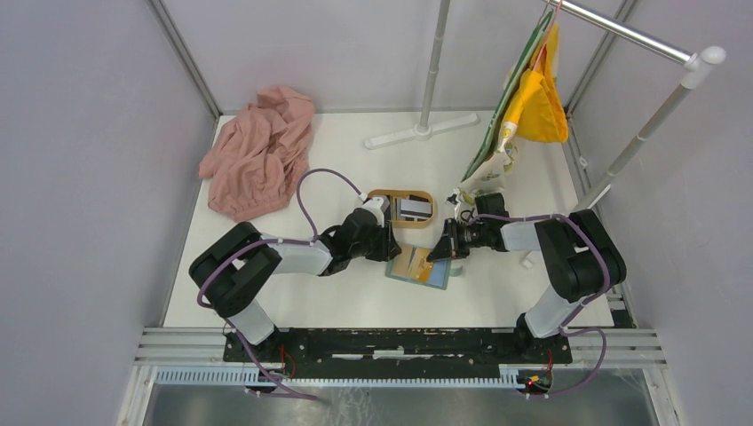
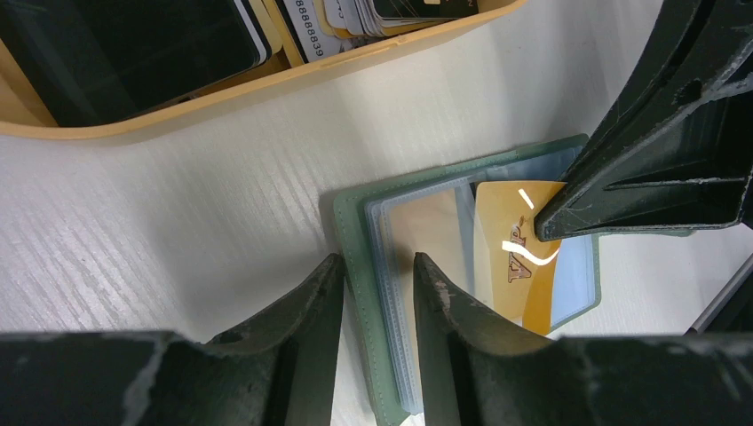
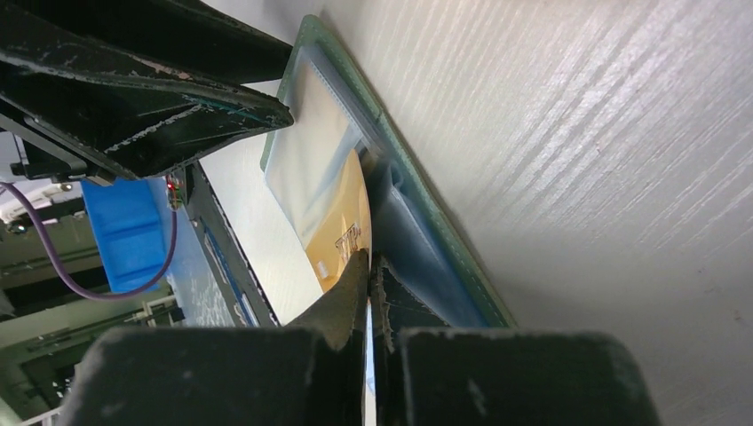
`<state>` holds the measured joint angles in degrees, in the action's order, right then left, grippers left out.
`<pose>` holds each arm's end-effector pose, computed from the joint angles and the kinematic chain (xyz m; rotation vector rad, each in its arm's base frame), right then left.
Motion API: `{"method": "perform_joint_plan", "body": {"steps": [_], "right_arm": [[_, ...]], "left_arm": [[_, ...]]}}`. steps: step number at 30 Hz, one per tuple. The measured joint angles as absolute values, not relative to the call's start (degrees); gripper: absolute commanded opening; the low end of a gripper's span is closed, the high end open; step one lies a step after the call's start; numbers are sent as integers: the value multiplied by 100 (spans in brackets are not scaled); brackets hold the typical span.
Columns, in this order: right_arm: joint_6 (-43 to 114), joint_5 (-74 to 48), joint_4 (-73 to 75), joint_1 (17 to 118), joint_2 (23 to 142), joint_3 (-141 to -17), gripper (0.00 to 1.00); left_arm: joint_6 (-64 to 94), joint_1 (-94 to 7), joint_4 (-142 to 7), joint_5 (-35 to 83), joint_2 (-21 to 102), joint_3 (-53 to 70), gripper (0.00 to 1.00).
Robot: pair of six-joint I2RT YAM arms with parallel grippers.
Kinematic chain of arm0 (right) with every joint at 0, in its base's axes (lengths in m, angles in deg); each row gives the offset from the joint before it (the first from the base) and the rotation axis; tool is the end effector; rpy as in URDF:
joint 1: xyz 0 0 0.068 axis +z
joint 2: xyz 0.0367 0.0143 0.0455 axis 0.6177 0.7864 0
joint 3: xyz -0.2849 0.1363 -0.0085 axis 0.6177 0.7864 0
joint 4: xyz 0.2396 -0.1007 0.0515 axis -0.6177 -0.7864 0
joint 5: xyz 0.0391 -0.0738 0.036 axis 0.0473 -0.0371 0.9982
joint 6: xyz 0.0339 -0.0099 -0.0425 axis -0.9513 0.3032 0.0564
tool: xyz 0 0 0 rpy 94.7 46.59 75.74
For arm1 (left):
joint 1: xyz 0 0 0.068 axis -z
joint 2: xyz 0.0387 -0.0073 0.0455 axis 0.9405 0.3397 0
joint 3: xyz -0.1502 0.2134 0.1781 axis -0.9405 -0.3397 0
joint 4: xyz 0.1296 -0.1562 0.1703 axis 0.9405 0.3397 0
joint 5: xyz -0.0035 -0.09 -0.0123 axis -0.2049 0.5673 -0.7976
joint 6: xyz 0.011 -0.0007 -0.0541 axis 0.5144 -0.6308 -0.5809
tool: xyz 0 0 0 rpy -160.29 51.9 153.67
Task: Put the credit cards into the card holder
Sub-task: Insert the credit card into the card slot.
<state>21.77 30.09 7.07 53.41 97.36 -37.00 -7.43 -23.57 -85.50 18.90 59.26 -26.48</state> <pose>0.2563 0.1001 0.1461 -0.2442 2.5433 1.3679 0.2165 -0.2317 0.1756 0.2953 2.3336 -0.8020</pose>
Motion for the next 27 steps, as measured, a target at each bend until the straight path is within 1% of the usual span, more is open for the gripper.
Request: {"method": "perform_joint_plan", "body": {"steps": [21, 27], "right_arm": [[1436, 2954, 788, 5341, 9810, -3628, 0], [1005, 2874, 932, 5341, 9790, -3490, 0]], "left_arm": [[-662, -2373, -8554, 1984, 5980, -2589, 41], [-662, -2377, -8554, 2028, 5980, -2589, 41]]}}
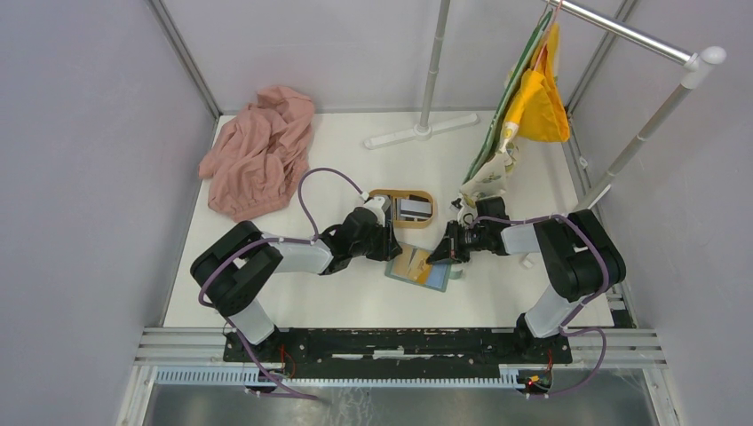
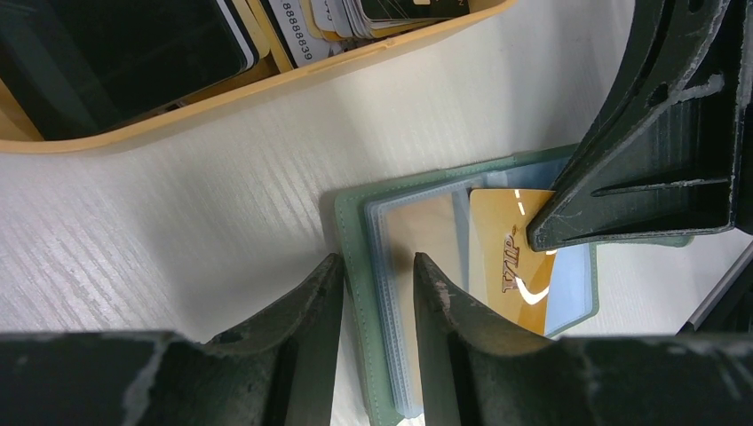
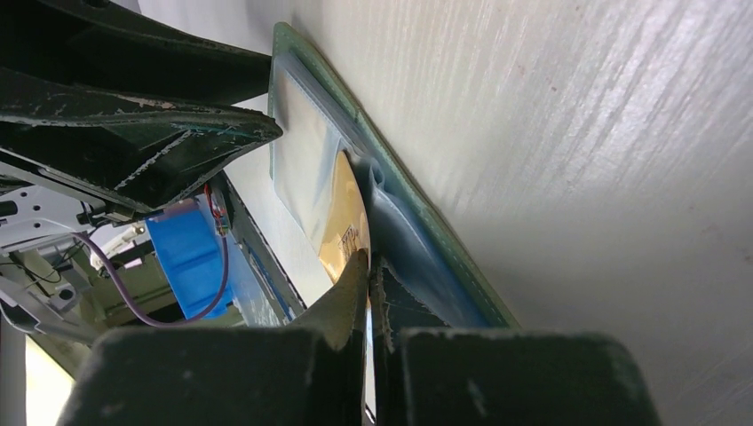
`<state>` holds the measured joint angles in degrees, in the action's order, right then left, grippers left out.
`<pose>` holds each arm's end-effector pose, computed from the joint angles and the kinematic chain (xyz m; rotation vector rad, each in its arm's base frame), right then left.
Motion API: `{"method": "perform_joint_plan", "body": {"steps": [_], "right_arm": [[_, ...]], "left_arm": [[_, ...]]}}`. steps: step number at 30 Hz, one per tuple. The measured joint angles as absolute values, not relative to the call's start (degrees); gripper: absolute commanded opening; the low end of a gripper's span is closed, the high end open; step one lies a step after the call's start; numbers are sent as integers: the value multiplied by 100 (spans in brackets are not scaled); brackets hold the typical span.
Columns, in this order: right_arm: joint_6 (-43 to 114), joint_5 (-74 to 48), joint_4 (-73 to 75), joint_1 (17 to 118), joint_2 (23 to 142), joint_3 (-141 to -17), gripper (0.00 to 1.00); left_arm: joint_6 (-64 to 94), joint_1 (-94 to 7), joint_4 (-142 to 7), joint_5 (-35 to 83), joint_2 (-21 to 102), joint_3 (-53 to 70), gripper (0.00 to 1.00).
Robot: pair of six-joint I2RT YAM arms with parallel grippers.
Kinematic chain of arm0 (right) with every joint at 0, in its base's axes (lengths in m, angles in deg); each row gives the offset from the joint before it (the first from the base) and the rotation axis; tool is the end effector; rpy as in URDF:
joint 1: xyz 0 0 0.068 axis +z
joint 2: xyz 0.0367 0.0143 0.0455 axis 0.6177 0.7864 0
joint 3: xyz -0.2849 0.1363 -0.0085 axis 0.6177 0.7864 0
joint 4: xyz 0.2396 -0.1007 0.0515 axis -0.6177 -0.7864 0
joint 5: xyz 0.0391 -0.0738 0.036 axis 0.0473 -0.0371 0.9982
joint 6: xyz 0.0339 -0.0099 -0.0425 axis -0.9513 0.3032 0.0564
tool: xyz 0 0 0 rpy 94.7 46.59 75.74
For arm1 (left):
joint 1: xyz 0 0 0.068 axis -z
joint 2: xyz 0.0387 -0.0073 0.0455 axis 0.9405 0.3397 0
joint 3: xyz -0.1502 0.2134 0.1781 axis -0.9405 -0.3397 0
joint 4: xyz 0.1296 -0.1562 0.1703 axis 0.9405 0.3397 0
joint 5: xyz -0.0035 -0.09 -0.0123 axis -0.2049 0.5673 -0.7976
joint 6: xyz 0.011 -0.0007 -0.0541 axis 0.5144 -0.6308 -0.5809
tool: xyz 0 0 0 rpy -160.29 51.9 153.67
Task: Put the credit cards into the card holder
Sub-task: Insert the credit card into the card slot.
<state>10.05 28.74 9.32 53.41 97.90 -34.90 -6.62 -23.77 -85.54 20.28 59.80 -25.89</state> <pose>0.2503 0.0979 0.1373 0.0327 2.6391 1.4060 0.2188 -0.2338 0.1757 0.3221 2.3328 -0.8187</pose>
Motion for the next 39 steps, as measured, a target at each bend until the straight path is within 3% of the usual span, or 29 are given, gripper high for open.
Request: {"method": "perform_joint_plan", "body": {"steps": [17, 24, 28, 34, 39], "right_arm": [[594, 2898, 989, 5407, 9904, -3536, 11], [590, 2963, 1072, 5422, 9980, -3560, 18], [590, 2994, 1120, 5427, 9991, -3560, 19], [590, 3009, 1131, 5405, 9993, -3560, 19], [590, 3016, 1135, 5396, 10002, -3563, 20]], "left_arm": [[-660, -2355, -8650, 2078, 6114, -2495, 43], [-664, -2309, -8659, 2048, 6068, -2493, 57], [-664, -2237, -8390, 1833, 5705, -2613, 59], [-666, -2198, -8028, 1678, 4647, -2775, 50], [-690, -1625, -8008, 1665, 4459, -2771, 38]]}}
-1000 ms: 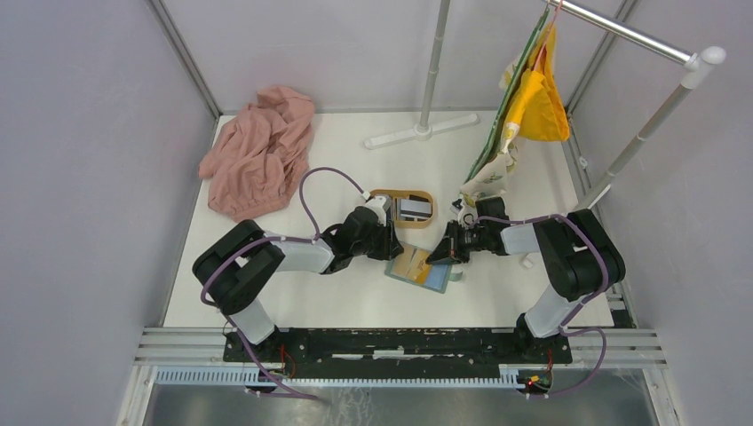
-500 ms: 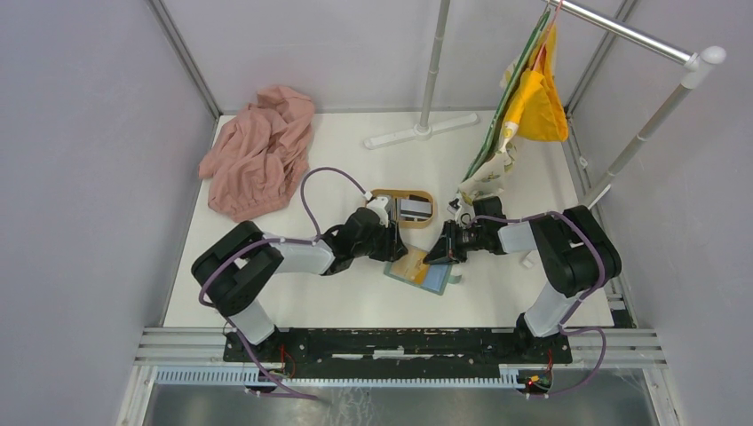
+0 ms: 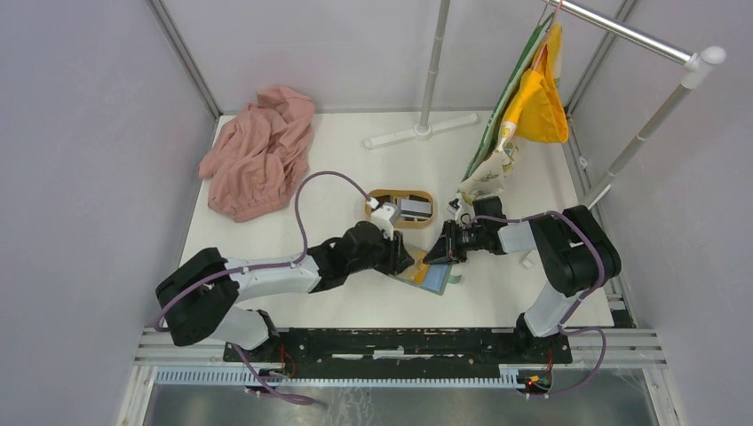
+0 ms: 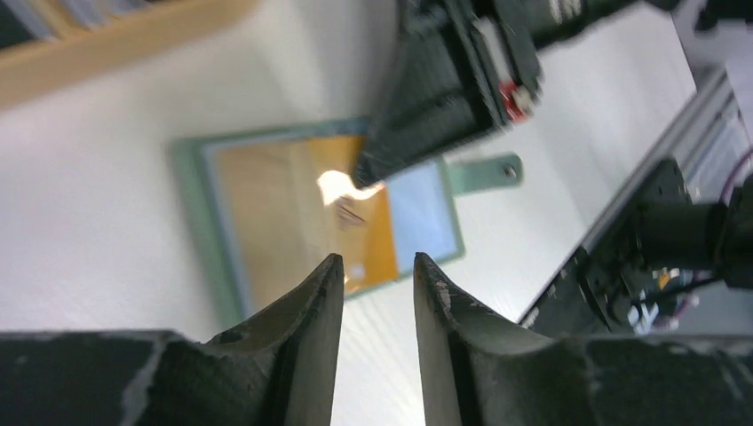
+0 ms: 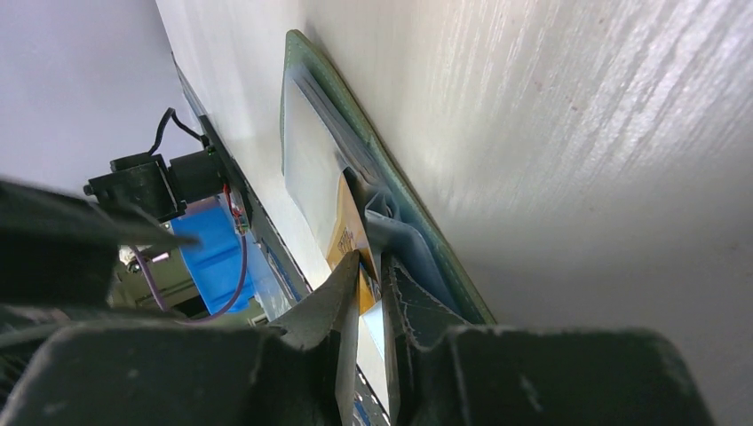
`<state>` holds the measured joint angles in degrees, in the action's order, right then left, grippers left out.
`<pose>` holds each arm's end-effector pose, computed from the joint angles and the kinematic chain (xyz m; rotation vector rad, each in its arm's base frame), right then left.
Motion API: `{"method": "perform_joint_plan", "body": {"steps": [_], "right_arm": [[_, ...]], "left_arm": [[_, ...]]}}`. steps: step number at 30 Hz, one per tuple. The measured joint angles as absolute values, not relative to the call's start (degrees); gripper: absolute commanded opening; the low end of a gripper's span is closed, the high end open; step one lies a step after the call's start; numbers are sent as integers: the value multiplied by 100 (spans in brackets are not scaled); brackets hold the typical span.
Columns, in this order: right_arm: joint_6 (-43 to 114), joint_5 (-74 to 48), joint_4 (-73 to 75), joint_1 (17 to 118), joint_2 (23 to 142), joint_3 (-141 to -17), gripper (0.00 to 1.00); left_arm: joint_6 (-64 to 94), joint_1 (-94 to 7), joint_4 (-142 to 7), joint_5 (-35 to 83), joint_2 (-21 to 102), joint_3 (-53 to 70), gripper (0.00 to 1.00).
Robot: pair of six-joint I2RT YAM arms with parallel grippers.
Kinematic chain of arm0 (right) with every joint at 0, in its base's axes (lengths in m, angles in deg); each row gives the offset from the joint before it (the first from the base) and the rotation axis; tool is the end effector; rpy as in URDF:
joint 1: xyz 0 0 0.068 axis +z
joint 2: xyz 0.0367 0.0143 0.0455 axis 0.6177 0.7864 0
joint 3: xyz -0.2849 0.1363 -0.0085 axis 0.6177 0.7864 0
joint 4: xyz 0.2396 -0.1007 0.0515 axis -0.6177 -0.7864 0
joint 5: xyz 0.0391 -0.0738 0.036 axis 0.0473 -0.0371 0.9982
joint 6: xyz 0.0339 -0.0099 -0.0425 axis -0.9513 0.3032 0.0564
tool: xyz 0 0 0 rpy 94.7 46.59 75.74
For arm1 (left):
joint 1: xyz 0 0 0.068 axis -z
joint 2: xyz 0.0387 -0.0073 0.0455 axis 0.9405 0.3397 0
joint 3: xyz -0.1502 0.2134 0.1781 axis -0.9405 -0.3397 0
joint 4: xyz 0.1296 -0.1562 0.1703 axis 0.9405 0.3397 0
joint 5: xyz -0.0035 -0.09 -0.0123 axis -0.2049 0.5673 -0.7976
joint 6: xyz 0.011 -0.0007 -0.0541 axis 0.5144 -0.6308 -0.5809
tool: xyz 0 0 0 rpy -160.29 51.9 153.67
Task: Put the credit cards into the card holder
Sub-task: Insert the credit card into the card slot.
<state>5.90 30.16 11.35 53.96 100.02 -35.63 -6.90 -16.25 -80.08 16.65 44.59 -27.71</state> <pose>0.2559 0.1027 0.1332 0.0973 2.6534 1.4637 0.1665 -0.2292 0.2324 0.4101 2.1858 -0.9113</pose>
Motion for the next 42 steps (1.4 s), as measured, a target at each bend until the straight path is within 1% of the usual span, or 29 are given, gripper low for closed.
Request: {"method": "perform_joint_plan", "body": {"steps": [3, 6, 9, 17, 22, 26, 28, 39, 42], "right_arm": [[590, 3035, 1149, 5389, 10017, -3563, 20], [590, 3057, 1164, 5385, 10035, -3563, 20], [590, 3075, 1173, 5385, 10052, -3563, 20], [592, 3096, 1173, 5383, 10072, -3569, 20], [592, 3099, 1173, 5383, 10072, -3571, 21], [592, 3107, 1170, 5383, 10079, -3578, 25], [594, 3125, 1170, 5383, 10079, -3589, 26], [607, 3215, 1157, 5383, 10079, -3650, 39], [656, 3223, 1149, 5370, 10079, -3713, 43]], "left_arm": [[-791, -976, -7896, 1431, 4702, -2627, 24], [-854, -500, -7641, 1071, 5167, -2229, 16], [-858, -281, -7396, 756, 5681, -1726, 13], [-858, -84, -6762, 105, 6730, -701, 13], [-856, -25, -6349, -241, 7102, -312, 16], [-854, 18, -6076, -523, 7172, -126, 26], [-854, 29, -6017, -663, 7215, -85, 31], [-856, 95, -5735, -1148, 7290, 49, 49], [-858, 101, -5674, -1261, 7290, 82, 52]]}}
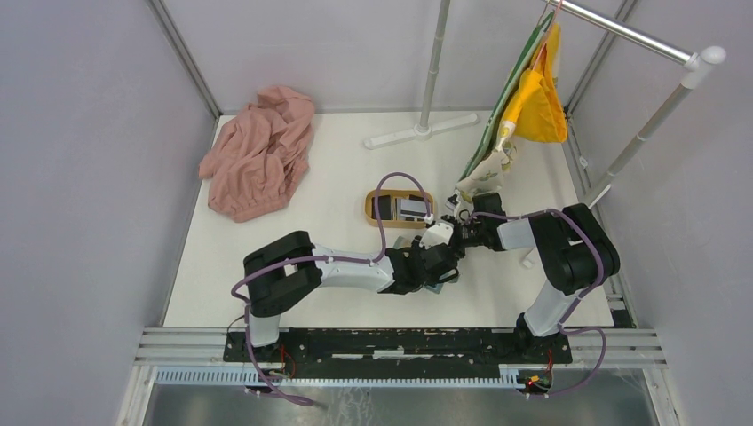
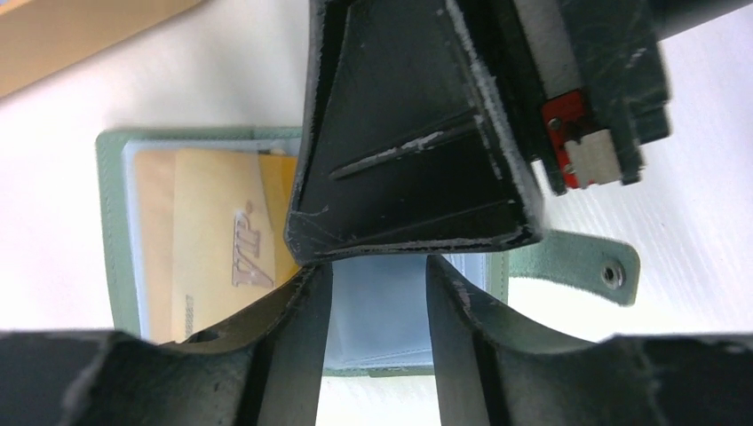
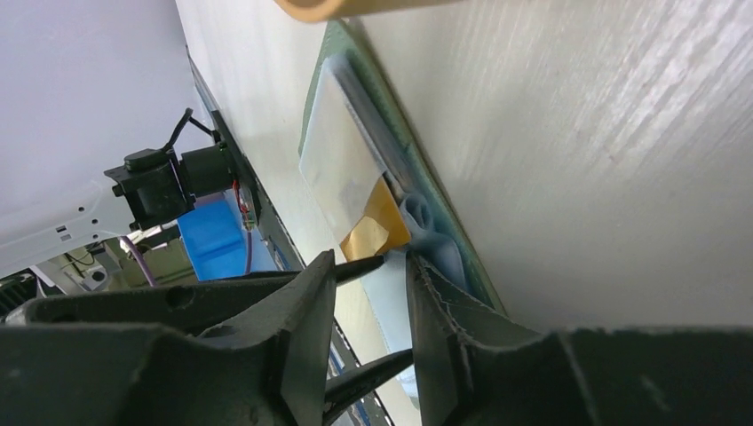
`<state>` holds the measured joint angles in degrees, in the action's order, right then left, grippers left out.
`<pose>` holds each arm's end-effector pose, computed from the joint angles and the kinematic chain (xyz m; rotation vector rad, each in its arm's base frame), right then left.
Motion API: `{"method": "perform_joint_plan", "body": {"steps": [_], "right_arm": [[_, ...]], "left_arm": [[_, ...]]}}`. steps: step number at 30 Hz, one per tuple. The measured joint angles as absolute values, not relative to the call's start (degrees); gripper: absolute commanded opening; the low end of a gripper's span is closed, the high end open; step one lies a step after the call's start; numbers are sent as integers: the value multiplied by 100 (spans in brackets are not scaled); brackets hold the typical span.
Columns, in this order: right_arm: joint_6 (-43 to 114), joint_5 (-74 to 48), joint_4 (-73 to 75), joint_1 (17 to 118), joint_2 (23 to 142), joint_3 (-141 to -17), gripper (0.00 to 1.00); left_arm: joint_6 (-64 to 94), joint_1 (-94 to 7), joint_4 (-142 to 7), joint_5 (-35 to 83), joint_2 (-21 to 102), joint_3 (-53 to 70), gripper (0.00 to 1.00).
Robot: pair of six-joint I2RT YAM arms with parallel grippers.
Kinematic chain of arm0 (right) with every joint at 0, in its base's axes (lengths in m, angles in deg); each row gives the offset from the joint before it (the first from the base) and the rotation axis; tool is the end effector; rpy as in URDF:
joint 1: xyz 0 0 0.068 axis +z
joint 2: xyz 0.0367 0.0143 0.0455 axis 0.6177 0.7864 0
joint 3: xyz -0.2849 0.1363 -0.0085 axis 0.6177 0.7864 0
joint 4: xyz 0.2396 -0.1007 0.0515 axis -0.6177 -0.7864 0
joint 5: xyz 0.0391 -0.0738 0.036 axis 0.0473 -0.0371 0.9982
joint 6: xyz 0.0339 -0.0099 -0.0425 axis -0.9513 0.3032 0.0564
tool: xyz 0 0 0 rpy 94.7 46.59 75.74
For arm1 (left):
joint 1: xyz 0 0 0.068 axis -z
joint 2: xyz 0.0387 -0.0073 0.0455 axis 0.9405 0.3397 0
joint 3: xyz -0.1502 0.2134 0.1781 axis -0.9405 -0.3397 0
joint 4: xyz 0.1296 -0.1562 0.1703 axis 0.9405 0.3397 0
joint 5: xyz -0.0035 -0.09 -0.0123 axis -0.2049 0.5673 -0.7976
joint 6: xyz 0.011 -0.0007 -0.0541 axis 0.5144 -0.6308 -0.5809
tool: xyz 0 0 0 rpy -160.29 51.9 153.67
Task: Put the credit cards into the card holder
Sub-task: Insert the credit card into the card slot.
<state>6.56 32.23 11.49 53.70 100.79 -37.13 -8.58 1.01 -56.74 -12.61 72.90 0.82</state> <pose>0.2631 0.1044 0.1362 0.0593 2.6272 1.5066 0.1469 -0.3749 0.1924 0.5405 2.2990 -0.2833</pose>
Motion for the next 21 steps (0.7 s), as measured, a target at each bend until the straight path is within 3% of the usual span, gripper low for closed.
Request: {"method": "perform_joint_plan", "body": {"steps": [13, 21], "right_arm": [[1346, 3145, 950, 5153, 9790, -3842, 52], [2172, 2902, 508, 5151, 9541, -4011, 51]], "left_arm": [[-850, -143, -5643, -1430, 7204, -10, 57], [-489, -211, -6454, -951, 5847, -1162, 58]]}}
